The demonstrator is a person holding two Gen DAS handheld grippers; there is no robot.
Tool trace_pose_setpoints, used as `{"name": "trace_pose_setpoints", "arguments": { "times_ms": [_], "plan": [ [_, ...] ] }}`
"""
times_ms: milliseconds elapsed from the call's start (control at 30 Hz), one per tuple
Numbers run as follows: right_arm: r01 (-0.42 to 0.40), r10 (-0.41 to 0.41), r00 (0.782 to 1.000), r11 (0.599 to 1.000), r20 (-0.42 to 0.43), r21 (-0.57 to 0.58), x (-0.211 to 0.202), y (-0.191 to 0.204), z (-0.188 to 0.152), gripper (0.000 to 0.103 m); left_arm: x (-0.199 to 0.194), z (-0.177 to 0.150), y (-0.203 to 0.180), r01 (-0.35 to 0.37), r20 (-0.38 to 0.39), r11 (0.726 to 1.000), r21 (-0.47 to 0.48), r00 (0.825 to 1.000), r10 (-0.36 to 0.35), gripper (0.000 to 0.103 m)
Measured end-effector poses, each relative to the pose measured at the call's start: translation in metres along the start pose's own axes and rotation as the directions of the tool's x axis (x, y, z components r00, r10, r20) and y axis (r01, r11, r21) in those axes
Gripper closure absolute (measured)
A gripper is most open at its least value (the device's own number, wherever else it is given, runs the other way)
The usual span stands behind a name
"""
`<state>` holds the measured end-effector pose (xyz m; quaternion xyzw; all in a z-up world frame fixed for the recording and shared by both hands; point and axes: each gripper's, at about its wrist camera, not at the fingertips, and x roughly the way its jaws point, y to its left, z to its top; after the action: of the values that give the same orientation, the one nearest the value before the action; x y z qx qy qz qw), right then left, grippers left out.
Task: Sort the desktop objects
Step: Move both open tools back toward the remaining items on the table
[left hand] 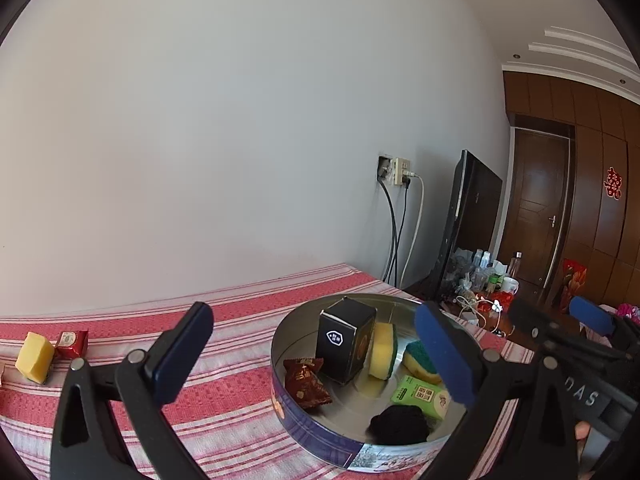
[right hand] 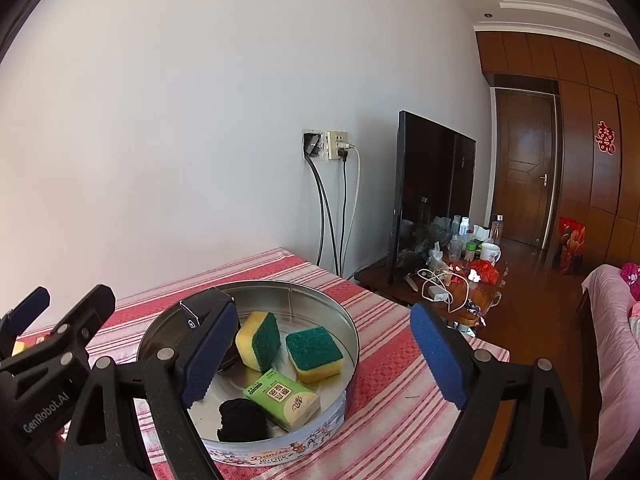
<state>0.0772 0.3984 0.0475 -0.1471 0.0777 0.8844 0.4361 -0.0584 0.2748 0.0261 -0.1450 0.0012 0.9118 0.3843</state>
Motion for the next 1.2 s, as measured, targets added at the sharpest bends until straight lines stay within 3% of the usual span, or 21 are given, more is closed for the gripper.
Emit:
{"name": "trace_pose_setpoints", "arguments": {
  "times_ms": [500,1200],
  "plan": [
    [-0.063,0.063,0.998,0.998,-0.014,-0.005,-0.023,0.013,-0.012,0.013,-0.036,-0.016,0.021,-0.060,-0.017,0.998,-0.015,0.998,0.060,0.001],
    [-0.072,0.074,0.997,0.996,0.034,-0.051,-0.068,0.025,-0.004,0.013,-0.077,-0.004,0.030,-0.051,0.036,0.998,-0.040,0.998,0.052,0.001]
  ]
}}
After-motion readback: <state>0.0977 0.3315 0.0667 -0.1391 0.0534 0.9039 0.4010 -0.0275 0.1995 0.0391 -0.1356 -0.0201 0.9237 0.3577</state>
